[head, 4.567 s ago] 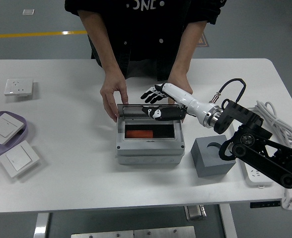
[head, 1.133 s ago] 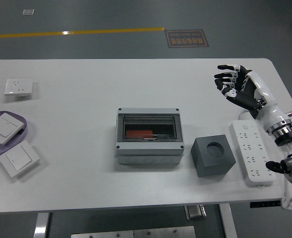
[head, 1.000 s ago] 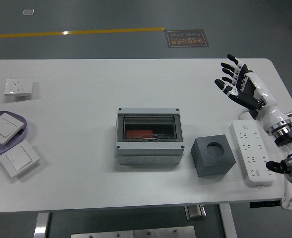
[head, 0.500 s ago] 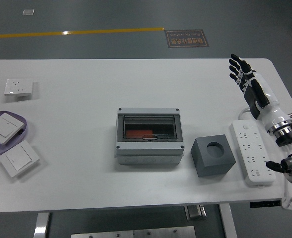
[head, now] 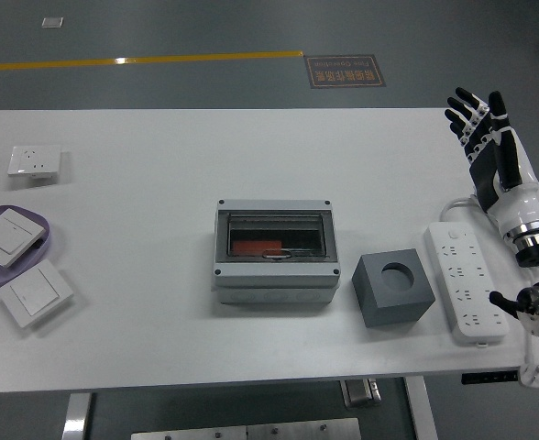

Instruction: Pick up the cylinder from the cube,place it in the box,flap close box

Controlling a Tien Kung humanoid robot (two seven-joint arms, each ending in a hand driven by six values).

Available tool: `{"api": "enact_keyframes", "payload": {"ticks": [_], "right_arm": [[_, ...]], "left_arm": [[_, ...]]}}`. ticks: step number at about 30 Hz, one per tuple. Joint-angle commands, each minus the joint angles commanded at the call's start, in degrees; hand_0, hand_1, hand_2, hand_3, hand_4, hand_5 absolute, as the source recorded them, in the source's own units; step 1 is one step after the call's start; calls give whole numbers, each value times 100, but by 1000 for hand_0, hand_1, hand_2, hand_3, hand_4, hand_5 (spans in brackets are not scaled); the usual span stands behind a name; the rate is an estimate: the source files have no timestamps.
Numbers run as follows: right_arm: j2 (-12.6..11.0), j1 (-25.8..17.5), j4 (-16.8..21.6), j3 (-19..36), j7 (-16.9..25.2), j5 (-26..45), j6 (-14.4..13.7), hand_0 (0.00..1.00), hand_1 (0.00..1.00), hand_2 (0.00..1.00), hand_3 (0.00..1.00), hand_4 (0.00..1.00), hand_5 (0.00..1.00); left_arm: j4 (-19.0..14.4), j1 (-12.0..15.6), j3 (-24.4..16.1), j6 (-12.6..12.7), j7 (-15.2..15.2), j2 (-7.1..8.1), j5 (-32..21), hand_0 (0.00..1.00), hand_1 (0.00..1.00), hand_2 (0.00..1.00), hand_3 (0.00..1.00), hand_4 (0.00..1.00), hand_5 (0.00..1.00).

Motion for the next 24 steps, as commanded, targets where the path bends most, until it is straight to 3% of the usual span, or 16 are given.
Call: {"api": "enact_keyframes", "payload": {"ticks": [4,5,10,11,16,17,22,23,24], "right_arm": [[15,4,3,7,67,65,-79,961,765,763,662,876,998],[21,6,3,3,80,85,-99,835,601,572,429,861,998],[36,9,4,-2,126,140,-179,835,601,572,429,861,998],[37,10,4,1,126,143,-192,501,307,370,242,887,998],[44,15,6,20,88,140,-267,501,307,370,242,887,998],[46,15,9,24,76,134,-272,288,242,324,188,887,998],[50,18,11,28,51,128,-274,288,242,324,188,887,998],[50,17,8,28,51,136,-271,216,217,296,141,889,998],[50,16,6,27,51,146,-268,216,217,296,141,889,998]], "left_arm": [[1,2,2,0,-1,3,0,616,654,622,645,710,159],[2,3,4,0,-1,3,-2,616,654,622,644,710,159],[2,3,13,-2,-3,-4,-6,616,654,622,644,710,159],[2,1,12,-2,-3,-5,-5,616,654,622,643,710,159],[4,-6,3,-3,-3,-6,1,616,654,622,643,710,159],[5,-6,3,-3,-3,-5,0,616,655,622,643,710,159],[7,-5,0,-2,-2,-8,1,616,655,622,643,710,159],[7,-5,0,-2,-2,-9,1,616,654,622,643,711,159],[7,-5,-1,-2,-2,-10,0,616,654,622,643,711,159]]}}
